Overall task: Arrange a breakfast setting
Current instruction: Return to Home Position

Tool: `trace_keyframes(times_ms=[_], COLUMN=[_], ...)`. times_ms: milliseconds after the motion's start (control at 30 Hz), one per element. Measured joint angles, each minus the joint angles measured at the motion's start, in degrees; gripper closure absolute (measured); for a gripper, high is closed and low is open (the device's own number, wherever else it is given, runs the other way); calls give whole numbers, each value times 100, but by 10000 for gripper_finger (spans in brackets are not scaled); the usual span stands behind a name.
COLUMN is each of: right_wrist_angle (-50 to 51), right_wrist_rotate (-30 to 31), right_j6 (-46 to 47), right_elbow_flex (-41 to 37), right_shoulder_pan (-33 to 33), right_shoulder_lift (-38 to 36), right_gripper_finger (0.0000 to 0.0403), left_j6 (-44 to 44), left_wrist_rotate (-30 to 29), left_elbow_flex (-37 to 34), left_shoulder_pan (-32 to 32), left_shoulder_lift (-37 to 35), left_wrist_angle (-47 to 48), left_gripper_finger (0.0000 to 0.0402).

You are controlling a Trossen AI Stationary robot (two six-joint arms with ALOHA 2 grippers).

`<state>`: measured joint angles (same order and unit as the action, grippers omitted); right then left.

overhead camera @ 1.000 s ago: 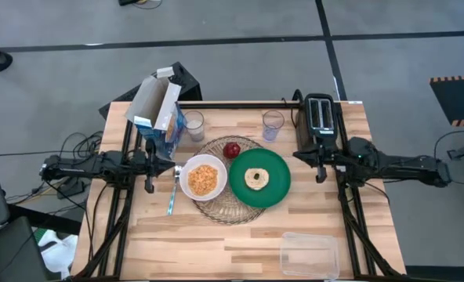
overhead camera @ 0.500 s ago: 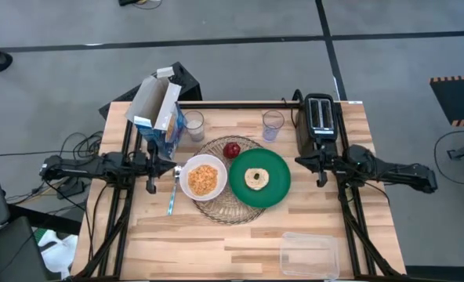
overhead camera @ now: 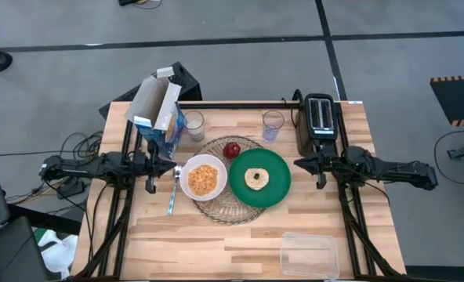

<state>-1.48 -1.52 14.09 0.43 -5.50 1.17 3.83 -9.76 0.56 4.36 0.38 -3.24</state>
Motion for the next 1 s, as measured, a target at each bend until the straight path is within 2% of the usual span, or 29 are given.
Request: trace_keyframes(times_ms=[1000], right_wrist_angle=[-20], right_wrist_rotate=[7], right_j6=[-13], right_elbow_flex=[-12], right_shoulder_pan=[-4], right_shoulder_lift=[-2], right_gripper_finger=[365], left_j6=[223], left_wrist_rotate=[-4], left_elbow_flex=[-15], left_shoulder_pan=[0], left_shoulder_lift=[0], left_wrist_angle=[-9], left_gripper_finger=[401])
